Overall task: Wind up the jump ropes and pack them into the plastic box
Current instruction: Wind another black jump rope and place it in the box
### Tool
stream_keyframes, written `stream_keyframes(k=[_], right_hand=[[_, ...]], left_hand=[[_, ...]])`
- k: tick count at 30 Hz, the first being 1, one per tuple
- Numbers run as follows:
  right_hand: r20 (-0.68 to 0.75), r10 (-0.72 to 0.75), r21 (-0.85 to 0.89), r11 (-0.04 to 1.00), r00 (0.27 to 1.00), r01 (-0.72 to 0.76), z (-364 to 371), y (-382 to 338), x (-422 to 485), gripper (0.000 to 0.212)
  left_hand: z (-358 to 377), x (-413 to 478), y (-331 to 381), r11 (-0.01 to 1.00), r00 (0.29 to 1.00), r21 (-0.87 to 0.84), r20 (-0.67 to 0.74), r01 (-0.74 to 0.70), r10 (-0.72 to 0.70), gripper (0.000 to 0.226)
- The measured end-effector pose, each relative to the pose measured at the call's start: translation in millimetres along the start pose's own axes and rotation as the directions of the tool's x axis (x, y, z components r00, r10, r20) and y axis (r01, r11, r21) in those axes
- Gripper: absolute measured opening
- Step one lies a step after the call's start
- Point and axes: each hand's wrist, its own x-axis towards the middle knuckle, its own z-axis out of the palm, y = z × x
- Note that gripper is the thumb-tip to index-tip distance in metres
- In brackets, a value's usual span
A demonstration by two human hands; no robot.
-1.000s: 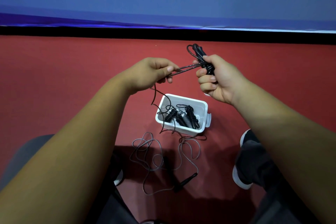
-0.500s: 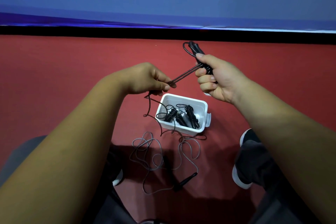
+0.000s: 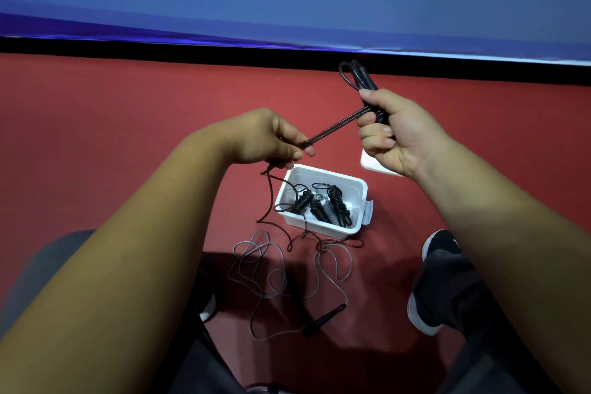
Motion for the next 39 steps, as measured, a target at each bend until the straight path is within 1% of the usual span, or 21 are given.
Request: stream_keyframes(k=[3, 6, 8, 10, 13, 15, 17, 18, 20, 21, 22, 24, 26, 28, 32, 36, 39], right_hand=[[0.043, 0.042, -0.078, 0.996, 0.998, -0.038, -1, 2, -2, 0.018], [0.133, 0.127, -0.164, 0.981, 0.983, -0.104, 2, 4, -8, 0.016], [0.177, 0.165, -0.215, 0.968, 0.970, -0.125, 4, 5, -12, 0.014], [0.218, 0.206, -0.263, 0.954, 0.954, -0.146, 6, 7, -17, 0.012], [0.285, 0.304, -0.367, 0.911, 0.909, -0.189, 6, 14, -22, 0.016], [0.321, 0.386, -0.435, 0.871, 0.865, -0.227, 7, 19, -27, 0.016], [0.347, 0.456, -0.512, 0.824, 0.820, -0.241, 5, 21, -30, 0.016], [0.349, 0.488, -0.549, 0.798, 0.800, -0.247, 4, 22, -30, 0.018], [0.367, 0.532, -0.570, 0.777, 0.763, -0.267, 2, 24, -30, 0.016], [0.369, 0.546, -0.568, 0.773, 0.752, -0.283, 0, 25, -28, 0.026], [0.366, 0.559, -0.573, 0.765, 0.744, -0.292, -1, 24, -27, 0.028], [0.353, 0.580, -0.605, 0.740, 0.734, -0.294, -1, 23, -26, 0.017], [0.326, 0.616, -0.642, 0.701, 0.717, -0.310, -1, 23, -26, 0.014], [0.292, 0.625, -0.678, 0.669, 0.724, -0.304, -2, 27, -24, 0.012], [0.162, 0.564, -0.719, 0.630, 0.810, -0.295, -4, 36, -17, 0.009], [0.079, 0.491, -0.705, 0.643, 0.868, -0.299, -9, 37, -8, 0.014], [-0.007, 0.351, -0.682, 0.683, 0.936, -0.261, -12, 36, 3, 0.017]], left_hand=[[2, 2, -2, 0.994, 0.999, 0.108, -0.040, 0.007, -0.003, 0.014], [13, 8, -7, 0.965, 0.989, 0.262, -0.144, 0.001, 0.038, 0.005], [20, 13, -9, 0.968, 0.983, 0.252, -0.182, 0.009, 0.038, 0.003], [24, 16, -11, 0.985, 0.982, 0.163, -0.186, 0.049, -0.018, 0.005], [26, 17, -11, 0.996, 0.982, -0.073, -0.177, 0.057, -0.070, 0.011], [25, 16, -8, 0.977, 0.983, -0.214, -0.178, 0.004, -0.043, 0.015], [23, 16, -6, 0.949, 0.986, -0.308, -0.163, -0.071, 0.021, 0.017], [22, 16, -5, 0.935, 0.986, -0.341, -0.159, -0.101, 0.048, 0.016], [22, 17, -3, 0.907, 0.983, -0.396, -0.158, -0.145, 0.088, 0.013], [23, 19, -2, 0.896, 0.982, -0.414, -0.158, -0.162, 0.104, 0.012], [22, 20, -1, 0.887, 0.980, -0.426, -0.158, -0.178, 0.121, 0.011], [20, 20, 3, 0.876, 0.978, -0.441, -0.158, -0.196, 0.139, 0.009], [18, 19, 8, 0.876, 0.980, -0.444, -0.142, -0.189, 0.139, 0.010], [16, 17, 14, 0.900, 0.978, -0.388, -0.127, -0.200, 0.163, 0.011], [13, 14, 20, 0.950, 0.957, -0.154, -0.152, -0.270, 0.247, 0.012], [11, 8, 25, 0.957, 0.941, 0.053, -0.177, -0.284, 0.289, 0.013], [6, 5, 25, 0.915, 0.923, 0.263, -0.155, -0.304, 0.352, 0.018]])
